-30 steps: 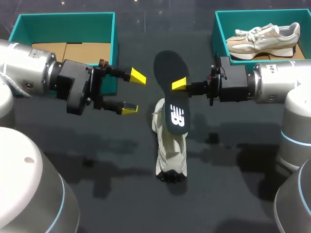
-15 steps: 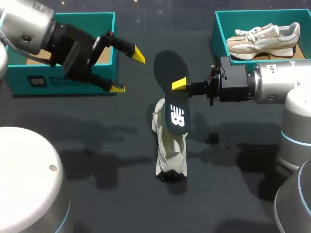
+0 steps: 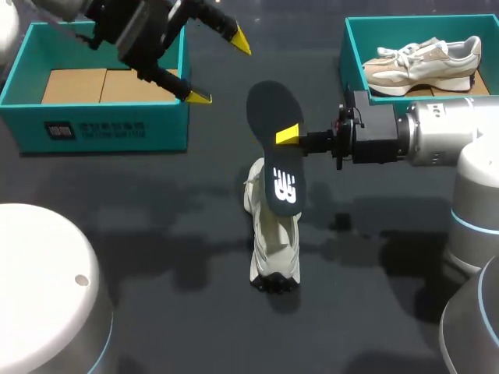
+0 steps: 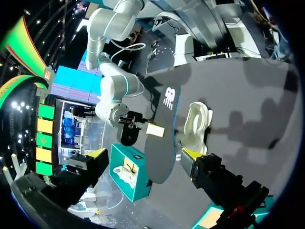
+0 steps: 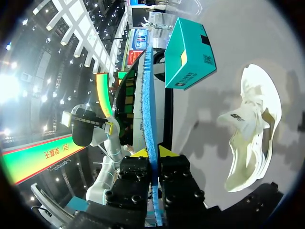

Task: Take the shoe out of the shoebox, open the shoe tongue, remove and reinsert the insole, then place the shoe into the shoebox

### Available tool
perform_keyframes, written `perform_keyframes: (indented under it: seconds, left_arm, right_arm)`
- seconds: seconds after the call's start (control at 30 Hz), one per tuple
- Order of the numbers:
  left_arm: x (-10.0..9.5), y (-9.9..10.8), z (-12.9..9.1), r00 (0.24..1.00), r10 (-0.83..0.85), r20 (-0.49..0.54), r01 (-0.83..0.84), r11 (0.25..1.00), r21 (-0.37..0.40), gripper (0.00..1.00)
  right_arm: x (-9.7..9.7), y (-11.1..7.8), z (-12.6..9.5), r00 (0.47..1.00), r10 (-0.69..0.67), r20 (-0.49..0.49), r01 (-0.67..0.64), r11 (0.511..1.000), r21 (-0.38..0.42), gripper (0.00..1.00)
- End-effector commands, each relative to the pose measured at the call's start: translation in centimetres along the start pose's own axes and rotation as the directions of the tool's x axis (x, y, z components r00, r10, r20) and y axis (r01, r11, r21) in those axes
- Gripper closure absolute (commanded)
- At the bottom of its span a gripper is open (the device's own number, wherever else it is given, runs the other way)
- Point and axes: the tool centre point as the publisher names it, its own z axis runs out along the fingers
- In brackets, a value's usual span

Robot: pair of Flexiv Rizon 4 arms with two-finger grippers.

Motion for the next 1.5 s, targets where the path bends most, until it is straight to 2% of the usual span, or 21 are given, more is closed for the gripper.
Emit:
perform_keyframes:
  seconds: [0.03,0.27,0.43,0.57,0.7,1.13,1.3,1.5]
  left_arm:
    - [-3.9,3.1,2.3,0.889,0.038,-0.456,-0.001,0.997,0.082,0.0]
    - [-5.3,3.2,4.2,0.814,0.058,-0.578,0.0,0.995,0.099,0.0]
    - [-6.0,3.0,5.1,0.749,0.024,-0.662,0.022,0.998,0.06,0.0]
    - [-6.0,2.8,5.9,0.658,0.002,-0.753,-0.003,1.0,-0.001,0.0]
    - [-5.9,2.5,6.1,0.628,0.014,-0.778,-0.041,0.999,-0.015,0.0]
    - [-4.8,2.6,6.2,0.62,0.03,-0.784,-0.062,0.998,-0.011,0.0]
    - [-3.9,2.2,5.6,0.703,0.05,-0.71,-0.09,0.996,-0.019,0.0]
    - [-1.6,1.5,5.0,0.792,0.055,-0.607,-0.098,0.994,-0.038,0.0]
  right_arm:
    - [0.1,-0.1,0.0,1.0,0.001,0.005,-0.001,1.0,0.0,1.0]
    - [0.1,-0.1,0.0,1.0,0.001,0.005,-0.001,1.0,0.0,1.0]
    - [0.1,-0.1,0.0,1.0,0.001,0.005,-0.001,1.0,0.0,1.0]
    - [0.1,-0.1,0.0,1.0,0.001,0.005,-0.001,1.0,0.0,1.0]
    - [0.1,-0.1,0.0,1.0,0.001,0.005,-0.001,1.0,0.0,1.0]
    - [0.1,-0.1,0.0,1.0,0.001,0.005,-0.001,1.0,0.0,1.0]
    - [0.1,-0.1,0.0,1.0,0.001,0.005,-0.001,1.0,0.0,1.0]
    - [0.1,-0.1,0.0,1.0,0.001,0.005,-0.001,1.0,0.0,1.0]
